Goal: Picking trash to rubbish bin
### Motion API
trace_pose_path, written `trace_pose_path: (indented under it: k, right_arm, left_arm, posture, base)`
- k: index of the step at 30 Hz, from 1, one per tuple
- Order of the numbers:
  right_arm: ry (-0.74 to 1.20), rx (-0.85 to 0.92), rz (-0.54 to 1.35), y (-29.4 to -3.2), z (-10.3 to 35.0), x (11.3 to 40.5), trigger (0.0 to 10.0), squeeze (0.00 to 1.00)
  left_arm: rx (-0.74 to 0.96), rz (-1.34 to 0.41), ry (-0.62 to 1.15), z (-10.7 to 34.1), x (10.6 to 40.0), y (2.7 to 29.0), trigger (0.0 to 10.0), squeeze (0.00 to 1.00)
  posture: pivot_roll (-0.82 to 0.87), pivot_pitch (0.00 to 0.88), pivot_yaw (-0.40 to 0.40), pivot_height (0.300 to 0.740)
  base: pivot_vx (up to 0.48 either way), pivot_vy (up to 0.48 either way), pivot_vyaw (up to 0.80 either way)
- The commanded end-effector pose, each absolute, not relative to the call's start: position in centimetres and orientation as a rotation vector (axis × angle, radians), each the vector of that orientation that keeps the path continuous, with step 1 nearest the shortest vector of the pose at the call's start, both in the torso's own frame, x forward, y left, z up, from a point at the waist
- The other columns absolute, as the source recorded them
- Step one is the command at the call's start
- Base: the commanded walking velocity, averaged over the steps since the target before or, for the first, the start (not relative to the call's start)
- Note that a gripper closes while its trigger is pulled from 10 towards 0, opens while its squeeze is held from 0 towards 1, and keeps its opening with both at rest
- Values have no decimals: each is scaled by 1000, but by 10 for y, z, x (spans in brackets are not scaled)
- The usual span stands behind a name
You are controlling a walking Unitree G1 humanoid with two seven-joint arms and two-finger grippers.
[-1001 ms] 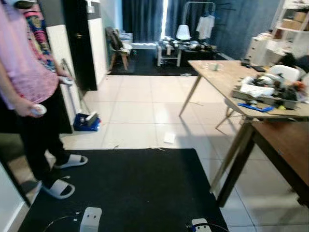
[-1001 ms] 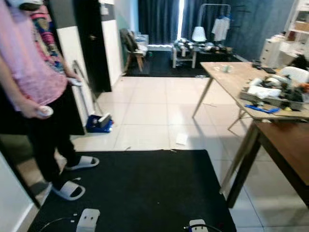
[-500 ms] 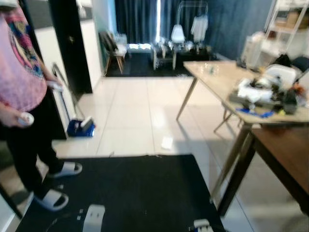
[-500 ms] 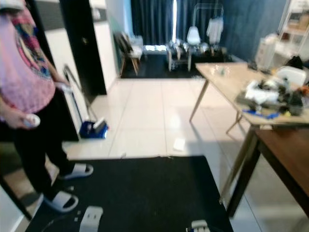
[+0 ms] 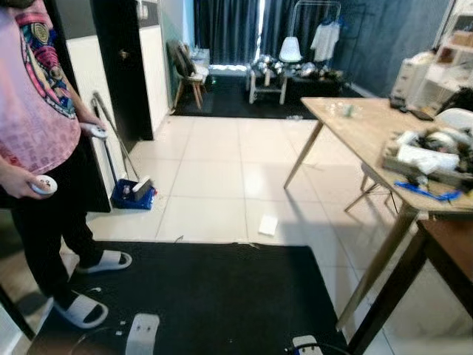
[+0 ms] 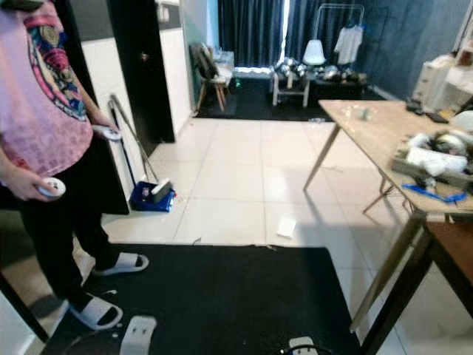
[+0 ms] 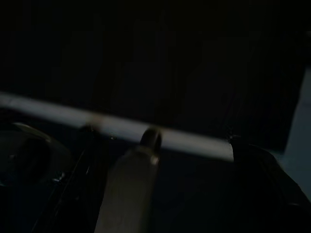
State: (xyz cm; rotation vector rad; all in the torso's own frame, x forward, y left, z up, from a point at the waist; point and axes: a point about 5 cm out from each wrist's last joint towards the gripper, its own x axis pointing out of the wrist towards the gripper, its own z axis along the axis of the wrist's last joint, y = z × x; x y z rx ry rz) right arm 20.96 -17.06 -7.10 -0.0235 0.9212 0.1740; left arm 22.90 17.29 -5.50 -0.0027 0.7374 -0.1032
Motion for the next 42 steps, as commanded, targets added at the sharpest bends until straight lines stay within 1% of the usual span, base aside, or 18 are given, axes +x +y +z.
trace_pose_path:
  k: [1, 42]
  right_arm:
    - [942, -9, 176, -167, -74, 204, 10000, 0]
    - [969, 23, 191, -163, -76, 202, 10000, 0]
  left_arm:
    - [1, -99, 749, -57, 225, 176, 10000, 0]
    - [2, -91, 751, -57, 225, 180, 10000, 0]
  posture:
    - [50, 0, -30, 740]
    - [62, 0, -27, 740]
  base:
    - [345, 0, 0]
    - [357, 0, 0]
